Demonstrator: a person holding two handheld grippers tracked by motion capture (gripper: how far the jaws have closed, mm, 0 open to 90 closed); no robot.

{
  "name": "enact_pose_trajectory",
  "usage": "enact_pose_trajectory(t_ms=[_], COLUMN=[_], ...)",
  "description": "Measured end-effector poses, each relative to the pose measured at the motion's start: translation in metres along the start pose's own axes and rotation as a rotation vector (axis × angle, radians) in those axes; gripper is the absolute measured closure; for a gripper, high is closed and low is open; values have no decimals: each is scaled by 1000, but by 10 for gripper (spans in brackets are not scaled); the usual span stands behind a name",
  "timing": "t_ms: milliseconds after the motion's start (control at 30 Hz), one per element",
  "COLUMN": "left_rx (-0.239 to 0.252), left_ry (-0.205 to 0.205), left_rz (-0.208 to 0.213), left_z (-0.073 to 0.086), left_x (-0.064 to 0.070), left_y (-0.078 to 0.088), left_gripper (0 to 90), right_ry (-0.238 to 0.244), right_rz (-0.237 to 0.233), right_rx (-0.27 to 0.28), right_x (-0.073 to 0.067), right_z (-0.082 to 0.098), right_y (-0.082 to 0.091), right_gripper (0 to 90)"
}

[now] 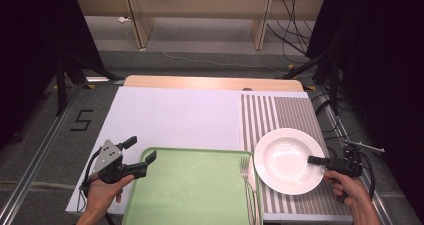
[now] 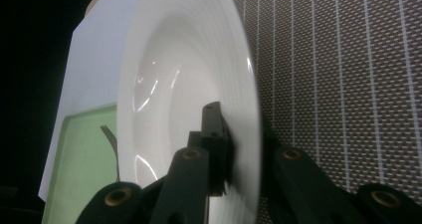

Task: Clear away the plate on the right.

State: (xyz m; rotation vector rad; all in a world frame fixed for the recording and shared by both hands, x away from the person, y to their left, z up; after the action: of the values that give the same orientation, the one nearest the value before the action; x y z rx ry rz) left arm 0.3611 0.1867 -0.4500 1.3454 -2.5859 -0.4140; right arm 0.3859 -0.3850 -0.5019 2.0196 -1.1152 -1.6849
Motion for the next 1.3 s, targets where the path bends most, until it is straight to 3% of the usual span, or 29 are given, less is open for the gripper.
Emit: enact_pose_trajectory(t_ms=[100,133,233,267,433,533,567,733,800,833,1100,1167,1233,1300], left_rx=[0,0,0,0,0,1,0,4,3,3,5,5,6,7], left_ry=[2,0,1,2,2,0,0,3,2,2,3,2,3,4], left_rz=[0,1,1,0,1,1,1,1,1,1,-2,-2,-3,-2], left_z=[0,0,0,0,0,0,0,0,0,0,-1,0,-1,-1], left_x=[0,0,0,0,0,0,0,0,0,0,0,0,0,-1], left_y=[0,0,0,0,0,0,0,0,0,0,0,0,1,0], left_gripper=[169,169,170,170,170,170,170,170,170,170,170,170,170,170], right_ry=[2,-20,10,-18,3,7,36,25,55,36,63,116,108,141], right_rz=[10,9,23,18,22,-3,11,-6,-2,-11,-36,-49,-66,-77], right_rx=[9,15,18,33,47,58,53,67,63,71,65,85,69,74], right_x=[-2,-5,-4,-7,-11,-17,-17,-28,-30,-34,-52,-54,-61,-66], right_z=[-1,-2,-2,-3,-5,-6,-5,-7,-6,-7,-6,-7,-5,-5], right_y=[0,0,1,1,5,6,7,4,3,3,-3,-7,-10,-14], right_gripper=[830,830,829,829,829,829,829,829,829,829,830,830,830,830])
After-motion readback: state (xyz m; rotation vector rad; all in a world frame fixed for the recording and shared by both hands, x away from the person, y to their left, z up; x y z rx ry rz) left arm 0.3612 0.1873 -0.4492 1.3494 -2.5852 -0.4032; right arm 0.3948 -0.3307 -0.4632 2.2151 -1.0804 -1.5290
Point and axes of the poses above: each handheld gripper's, and its own axes: y roughly backward along the jaws, z roughly out of its underside, x roughly to its right, the point moved 6 cm from there along -y, roughly forward along the jaws, and after that the axes turned 6 degrees about -x, right-handed, at the moved point
